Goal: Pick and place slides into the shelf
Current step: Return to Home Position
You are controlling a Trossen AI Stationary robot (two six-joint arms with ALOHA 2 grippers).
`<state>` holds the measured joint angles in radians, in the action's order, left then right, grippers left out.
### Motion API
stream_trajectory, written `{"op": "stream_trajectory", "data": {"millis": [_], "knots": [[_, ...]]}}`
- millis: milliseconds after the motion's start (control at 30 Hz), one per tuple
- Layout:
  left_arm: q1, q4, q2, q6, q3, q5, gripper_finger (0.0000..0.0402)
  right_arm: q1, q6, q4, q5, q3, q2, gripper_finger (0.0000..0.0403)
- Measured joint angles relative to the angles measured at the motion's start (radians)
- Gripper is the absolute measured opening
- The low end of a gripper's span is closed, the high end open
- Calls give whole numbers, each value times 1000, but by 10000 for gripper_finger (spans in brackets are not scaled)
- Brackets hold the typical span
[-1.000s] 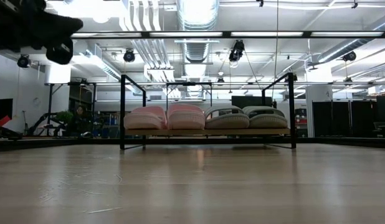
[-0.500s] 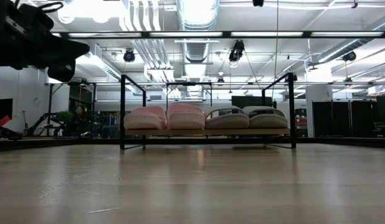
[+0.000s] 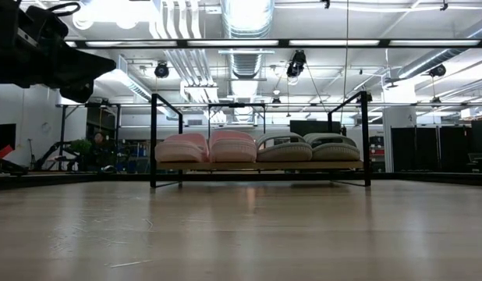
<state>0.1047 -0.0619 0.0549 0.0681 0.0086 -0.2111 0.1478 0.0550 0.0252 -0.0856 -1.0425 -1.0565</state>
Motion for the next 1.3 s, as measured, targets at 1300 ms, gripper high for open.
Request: {"op": "stream_trajectory", "data": {"millis": [1300], "knots": [[0, -1, 2, -1, -2, 0, 0, -76, -71, -143, -22, 874, 1056, 8]]}}
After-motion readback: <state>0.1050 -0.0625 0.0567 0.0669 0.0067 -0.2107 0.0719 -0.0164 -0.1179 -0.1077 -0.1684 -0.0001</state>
